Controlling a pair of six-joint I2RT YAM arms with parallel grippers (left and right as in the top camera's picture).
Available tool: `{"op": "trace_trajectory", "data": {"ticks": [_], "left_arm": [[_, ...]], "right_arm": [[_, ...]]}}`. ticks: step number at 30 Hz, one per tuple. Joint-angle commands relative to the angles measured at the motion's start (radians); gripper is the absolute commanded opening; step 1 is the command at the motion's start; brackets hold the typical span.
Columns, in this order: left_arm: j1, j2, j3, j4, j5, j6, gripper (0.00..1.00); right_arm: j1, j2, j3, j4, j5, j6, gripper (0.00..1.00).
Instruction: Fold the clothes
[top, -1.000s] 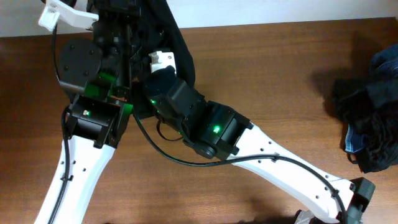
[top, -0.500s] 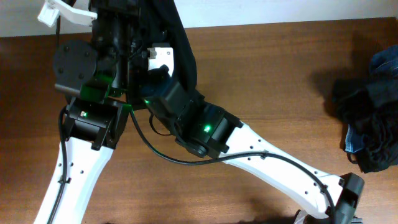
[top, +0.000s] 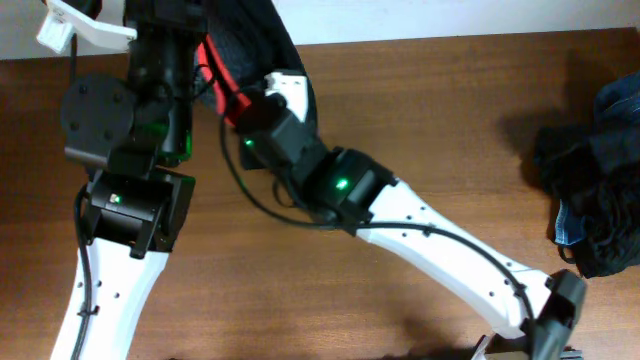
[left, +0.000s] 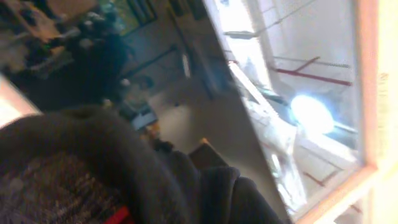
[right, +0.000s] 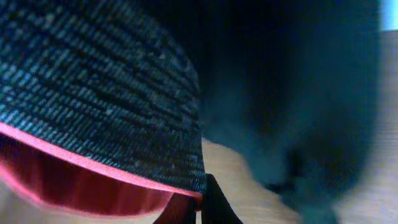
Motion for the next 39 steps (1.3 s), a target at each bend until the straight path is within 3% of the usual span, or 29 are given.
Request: {"op": "trace_trajectory", "data": {"ticks": [1, 8, 15, 20, 22, 27, 31, 33, 39], "left_arm": [[0.042, -0.030, 0.042, 0.008, 0.010, 0.019, 0.01], [0.055, -0.030, 0.042, -0.116, -0.011, 0.019, 0.01], [0.051, -0.030, 0.042, -0.211, -0.013, 0.018, 0.04], [0.052, -0.031, 0.042, -0.260, 0.183, 0.018, 0.04], [0.052, -0.032, 0.042, -0.262, 0.268, 0.019, 0.09], [0.052, -0.032, 0.042, -0.276, 0.329, 0.018, 0.15], [0.050, -0.039, 0.042, -0.270, 0.723, 0.007, 0.21], [0.050, -0.042, 0.042, -0.272, 0.824, 0.016, 0.23], [0.088, -0.043, 0.042, -0.391, 0.841, 0.160, 0.24]], "right_arm": [[-0.051, -0.084, -0.003, -0.055, 0.020, -0.044, 0.04], [-0.093, -0.229, -0.003, -0.116, 0.012, -0.256, 0.04], [-0.117, -0.359, -0.002, -0.090, 0.054, -0.371, 0.04], [-0.171, -0.399, -0.002, -0.079, 0.079, -0.411, 0.04], [-0.186, -0.407, -0.002, -0.080, 0.079, -0.446, 0.04], [-0.232, -0.414, -0.002, -0.079, 0.083, -0.484, 0.04], [-0.271, -0.420, -0.002, -0.079, 0.083, -0.502, 0.04], [-0.290, -0.422, -0.001, -0.075, 0.083, -0.502, 0.04], [-0.310, -0.425, -0.001, -0.069, 0.078, -0.502, 0.04]]}}
